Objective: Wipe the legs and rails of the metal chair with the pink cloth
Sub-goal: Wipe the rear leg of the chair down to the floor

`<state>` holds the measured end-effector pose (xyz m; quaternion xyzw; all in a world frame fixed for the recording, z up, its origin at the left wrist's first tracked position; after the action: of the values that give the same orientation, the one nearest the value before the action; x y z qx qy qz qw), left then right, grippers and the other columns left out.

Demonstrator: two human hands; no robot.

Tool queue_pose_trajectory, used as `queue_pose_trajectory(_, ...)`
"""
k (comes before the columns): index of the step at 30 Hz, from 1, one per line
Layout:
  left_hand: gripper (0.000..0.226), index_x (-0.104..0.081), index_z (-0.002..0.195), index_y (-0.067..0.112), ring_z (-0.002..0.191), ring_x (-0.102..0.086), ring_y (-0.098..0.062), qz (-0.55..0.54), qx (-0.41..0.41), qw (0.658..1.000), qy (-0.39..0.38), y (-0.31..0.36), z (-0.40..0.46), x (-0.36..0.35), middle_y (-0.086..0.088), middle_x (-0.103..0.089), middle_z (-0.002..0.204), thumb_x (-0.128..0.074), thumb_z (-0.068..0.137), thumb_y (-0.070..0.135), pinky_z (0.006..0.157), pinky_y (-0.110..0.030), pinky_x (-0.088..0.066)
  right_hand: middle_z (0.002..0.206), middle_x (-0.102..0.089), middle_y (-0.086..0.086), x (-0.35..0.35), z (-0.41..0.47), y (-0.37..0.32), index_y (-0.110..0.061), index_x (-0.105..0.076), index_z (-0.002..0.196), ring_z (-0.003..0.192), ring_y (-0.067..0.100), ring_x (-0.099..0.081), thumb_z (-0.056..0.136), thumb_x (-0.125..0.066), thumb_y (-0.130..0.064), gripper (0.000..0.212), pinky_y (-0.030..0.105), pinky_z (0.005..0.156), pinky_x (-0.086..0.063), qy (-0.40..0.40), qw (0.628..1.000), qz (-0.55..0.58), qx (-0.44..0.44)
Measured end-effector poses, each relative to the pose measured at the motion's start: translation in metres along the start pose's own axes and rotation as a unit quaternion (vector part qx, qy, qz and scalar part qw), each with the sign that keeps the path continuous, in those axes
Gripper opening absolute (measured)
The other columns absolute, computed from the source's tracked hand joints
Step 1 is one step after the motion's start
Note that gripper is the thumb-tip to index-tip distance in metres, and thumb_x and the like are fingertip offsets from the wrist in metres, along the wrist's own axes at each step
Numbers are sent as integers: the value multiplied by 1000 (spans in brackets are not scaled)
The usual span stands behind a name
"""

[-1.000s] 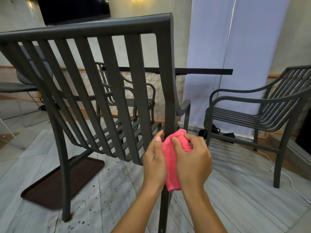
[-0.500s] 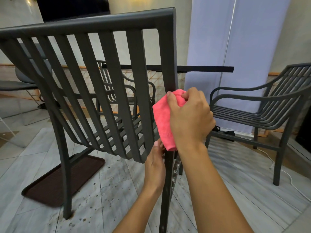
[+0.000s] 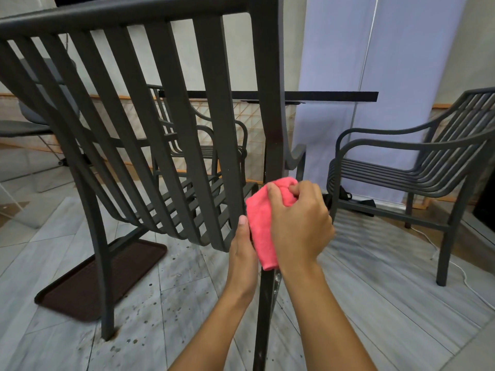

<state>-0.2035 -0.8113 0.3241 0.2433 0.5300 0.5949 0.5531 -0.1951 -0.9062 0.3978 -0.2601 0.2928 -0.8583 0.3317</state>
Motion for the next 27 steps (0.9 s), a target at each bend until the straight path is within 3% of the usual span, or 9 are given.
queue_pose_trajectory(4, 70, -63, 115, 12, 106, -65, -20, -13, 12, 1000, -8, -3, 1, 0, -10, -71, 108, -26, 81, 60, 96, -38, -49, 79, -56, -4, -8, -17, 19, -15, -55, 78, 56, 12, -43, 79, -64, -48, 34, 15, 48, -16, -3, 1000, 8, -17)
queue_pose_trajectory(6, 67, -62, 117, 18, 107, -64, -18, -12, 6, 1000, -18, -2, 1, -1, -8, -70, 111, -25, 81, 61, 97, -38, -48, 75, -55, -5, -12, -27, 28, -16, -54, 75, 54, 11, -43, 79, -65, -46, 33, 14, 46, -17, -6, 1000, 9, -19)
queue_pose_trajectory(10, 58, -61, 112, 31, 104, -64, -7, -3, -8, 1000, -25, -2, 2, 1, -2, -67, 114, -23, 80, 61, 90, -24, -49, 71, -54, -6, -17, -39, 40, -16, -54, 72, 51, 8, -41, 76, -69, -42, 30, 13, 44, -15, -7, 1000, 3, -16)
queue_pose_trajectory(18, 57, -62, 110, 27, 95, -63, 1, 7, -36, 999, -22, 3, 0, -1, 4, -67, 105, -20, 83, 55, 76, -6, -45, 63, -51, -7, -24, -60, 59, -16, -52, 67, 42, 6, -38, 72, -72, -39, 32, 9, 41, -14, -24, 1000, -10, -10)
queue_pose_trajectory(23, 45, -57, 114, 25, 89, -62, 9, 13, -34, 999, -28, 2, -3, -2, 4, -64, 107, -17, 99, 36, 71, -4, -45, 70, -54, -8, -25, -63, 69, -17, -55, 73, 49, 0, -39, 76, -70, -41, 28, 12, 43, -21, -55, 998, -2, -33)
queue_pose_trajectory(27, 43, -54, 120, 26, 97, -60, 11, 15, -30, 999, -27, -2, -5, -2, 7, -62, 114, -19, 97, 38, 75, -4, -45, 85, -53, -9, -25, -64, 72, -18, -55, 88, 56, 0, -41, 80, -66, -36, 22, 11, 47, -24, -118, 993, -17, -6)
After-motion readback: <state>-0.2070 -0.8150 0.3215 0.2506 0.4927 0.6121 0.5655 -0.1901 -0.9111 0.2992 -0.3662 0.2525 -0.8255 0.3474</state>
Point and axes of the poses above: each hand's wrist, its own z-axis towards the middle knuckle, its own x-axis out of the back of the hand, y = z × x, the point moved 5 cm from there along z, towards the middle knuckle
